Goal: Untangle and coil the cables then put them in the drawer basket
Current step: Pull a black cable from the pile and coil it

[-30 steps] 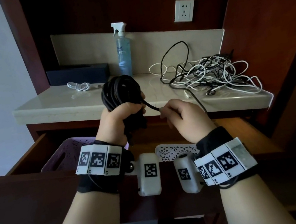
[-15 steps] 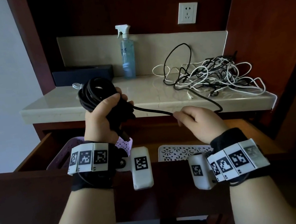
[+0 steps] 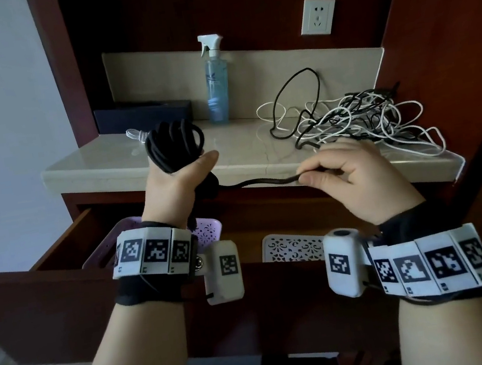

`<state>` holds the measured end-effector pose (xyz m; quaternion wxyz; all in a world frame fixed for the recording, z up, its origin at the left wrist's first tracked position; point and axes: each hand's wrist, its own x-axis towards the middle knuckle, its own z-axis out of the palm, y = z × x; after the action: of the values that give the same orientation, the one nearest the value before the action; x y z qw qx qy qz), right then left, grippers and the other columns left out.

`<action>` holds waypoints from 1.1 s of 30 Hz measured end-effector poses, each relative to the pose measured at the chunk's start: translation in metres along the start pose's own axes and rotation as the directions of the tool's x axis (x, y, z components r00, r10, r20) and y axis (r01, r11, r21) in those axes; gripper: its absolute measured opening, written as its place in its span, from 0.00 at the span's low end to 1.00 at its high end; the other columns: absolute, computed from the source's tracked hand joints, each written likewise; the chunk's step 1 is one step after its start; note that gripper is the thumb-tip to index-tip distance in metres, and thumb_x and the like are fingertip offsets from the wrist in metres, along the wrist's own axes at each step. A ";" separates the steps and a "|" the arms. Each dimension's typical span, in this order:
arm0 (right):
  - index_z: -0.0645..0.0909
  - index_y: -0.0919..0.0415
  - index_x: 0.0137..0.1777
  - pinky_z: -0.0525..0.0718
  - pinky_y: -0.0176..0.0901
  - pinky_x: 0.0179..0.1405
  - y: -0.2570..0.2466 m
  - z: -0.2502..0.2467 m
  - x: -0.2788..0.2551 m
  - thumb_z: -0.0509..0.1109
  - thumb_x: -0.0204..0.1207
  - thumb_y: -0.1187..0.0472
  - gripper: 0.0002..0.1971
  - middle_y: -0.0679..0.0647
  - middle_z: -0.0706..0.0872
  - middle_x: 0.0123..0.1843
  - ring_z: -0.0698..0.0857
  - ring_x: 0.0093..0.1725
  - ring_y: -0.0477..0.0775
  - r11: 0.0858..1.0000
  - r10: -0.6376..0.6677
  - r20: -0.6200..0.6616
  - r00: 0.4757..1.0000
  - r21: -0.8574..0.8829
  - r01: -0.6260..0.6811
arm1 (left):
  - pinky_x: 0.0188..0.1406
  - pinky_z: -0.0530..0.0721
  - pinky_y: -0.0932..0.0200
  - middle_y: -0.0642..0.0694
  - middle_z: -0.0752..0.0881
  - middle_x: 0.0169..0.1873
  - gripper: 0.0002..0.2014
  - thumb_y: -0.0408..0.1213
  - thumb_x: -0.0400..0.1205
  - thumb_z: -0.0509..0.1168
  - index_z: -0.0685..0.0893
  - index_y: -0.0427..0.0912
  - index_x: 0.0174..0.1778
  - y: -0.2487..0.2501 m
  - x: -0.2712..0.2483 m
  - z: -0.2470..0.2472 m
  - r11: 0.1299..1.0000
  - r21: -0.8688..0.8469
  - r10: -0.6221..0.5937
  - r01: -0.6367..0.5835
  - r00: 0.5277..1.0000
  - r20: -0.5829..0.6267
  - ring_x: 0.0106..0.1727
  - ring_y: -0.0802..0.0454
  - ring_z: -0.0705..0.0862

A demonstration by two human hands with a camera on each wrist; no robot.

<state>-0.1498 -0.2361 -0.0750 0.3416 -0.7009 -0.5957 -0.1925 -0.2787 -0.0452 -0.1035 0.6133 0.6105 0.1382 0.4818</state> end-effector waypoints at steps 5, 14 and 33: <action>0.88 0.57 0.43 0.72 0.48 0.40 -0.010 -0.002 0.014 0.63 0.75 0.49 0.15 0.53 0.79 0.29 0.74 0.36 0.51 0.986 -0.143 -0.057 0.988 0.078 0.147 | 0.40 0.82 0.53 0.44 0.82 0.32 0.28 0.44 0.59 0.75 0.80 0.31 0.50 0.003 -0.003 0.010 0.998 0.021 -0.061 0.058 0.991 0.122 0.35 0.50 0.83; 0.83 0.49 0.46 0.68 0.23 0.39 -0.024 -0.003 0.053 0.65 0.76 0.52 0.06 0.32 0.77 0.32 0.76 0.36 0.36 0.936 -0.204 -0.055 0.977 0.282 0.211 | 0.42 0.77 0.50 0.41 0.83 0.39 0.21 0.52 0.60 0.80 0.88 0.43 0.42 -0.002 -0.009 0.011 0.946 -0.223 -0.116 0.236 0.888 0.446 0.37 0.47 0.83; 0.81 0.45 0.39 0.70 0.21 0.36 -0.021 -0.010 0.105 0.69 0.77 0.58 0.07 0.30 0.82 0.31 0.79 0.35 0.30 0.990 -0.087 0.203 0.975 0.126 0.062 | 0.37 0.81 0.55 0.39 0.80 0.41 0.16 0.31 0.61 0.68 0.84 0.37 0.46 0.004 -0.009 0.007 0.856 -0.389 -0.052 0.342 0.804 0.593 0.38 0.47 0.80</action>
<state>-0.1463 -0.1683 0.0084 0.3111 -0.6726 -0.6646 -0.0950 -0.2794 -0.0576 -0.1027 0.8052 0.5358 -0.1069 0.2304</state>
